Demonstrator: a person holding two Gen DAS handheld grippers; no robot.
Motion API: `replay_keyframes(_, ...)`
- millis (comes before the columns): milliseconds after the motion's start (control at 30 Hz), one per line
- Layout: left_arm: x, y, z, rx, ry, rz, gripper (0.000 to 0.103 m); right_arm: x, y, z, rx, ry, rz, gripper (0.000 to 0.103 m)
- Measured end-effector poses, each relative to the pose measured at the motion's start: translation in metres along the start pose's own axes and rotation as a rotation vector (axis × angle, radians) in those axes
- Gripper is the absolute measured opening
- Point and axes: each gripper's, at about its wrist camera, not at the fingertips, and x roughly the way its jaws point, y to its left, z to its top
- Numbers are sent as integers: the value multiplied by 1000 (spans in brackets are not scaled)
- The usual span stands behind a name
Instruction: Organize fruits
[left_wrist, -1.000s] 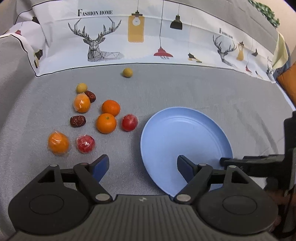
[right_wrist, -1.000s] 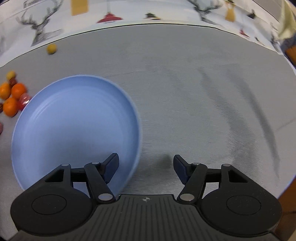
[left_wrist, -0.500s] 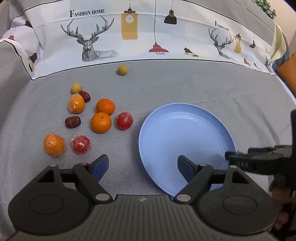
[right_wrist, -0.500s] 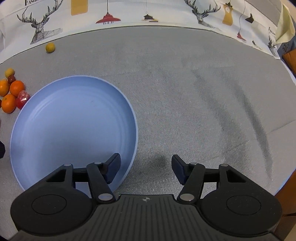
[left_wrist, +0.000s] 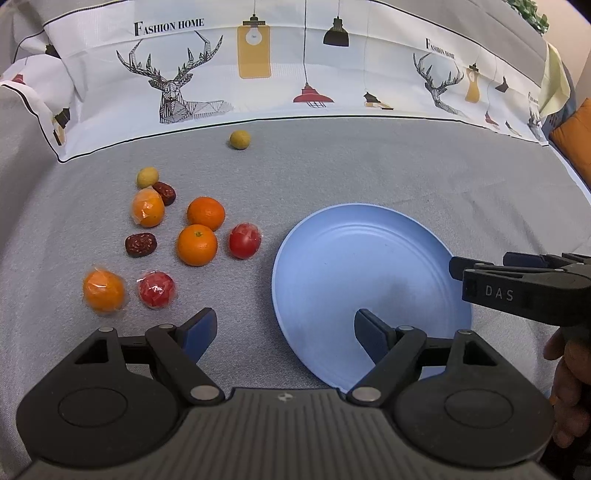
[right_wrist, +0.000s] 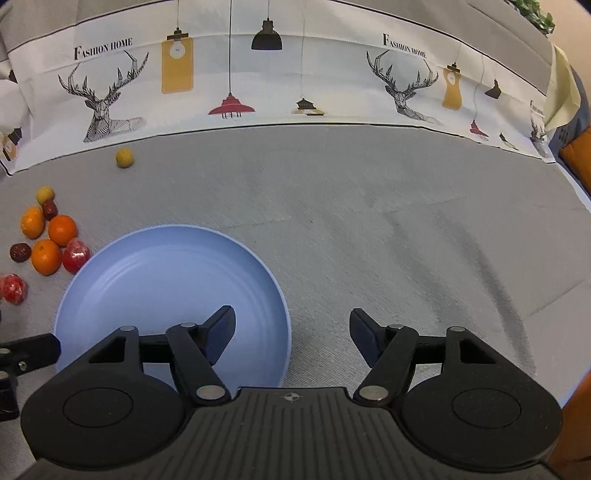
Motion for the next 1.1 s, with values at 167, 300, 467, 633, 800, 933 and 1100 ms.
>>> replay_keyframes(167, 1, -2, 0, 4, -1, -1, 86, 4, 20, 2, 18, -10, -16, 70)
replay_keyframes(300, 1, -2, 0, 3, -1, -2, 86, 2, 23, 2, 13, -35, -42, 74)
replay_keyframes(467, 1, -3, 0, 7, -2, -2, 86, 4, 23, 2, 14, -25, -54, 75)
replay_keyframes(633, 1, -3, 0, 7, -1, -2, 86, 6, 23, 3, 27, -14, -61, 76)
replay_keyframes(800, 1, -3, 0, 7, -2, -2, 86, 8, 22, 3, 42, 1, -64, 76)
replay_keyframes(933, 0, -6, -1, 12, -3, -6, 86, 8, 22, 3, 35, 0, -77, 76)
replay_keyframes(1100, -2, -8, -1, 20, -14, -28, 86, 7, 23, 5, 41, 5, -69, 75)
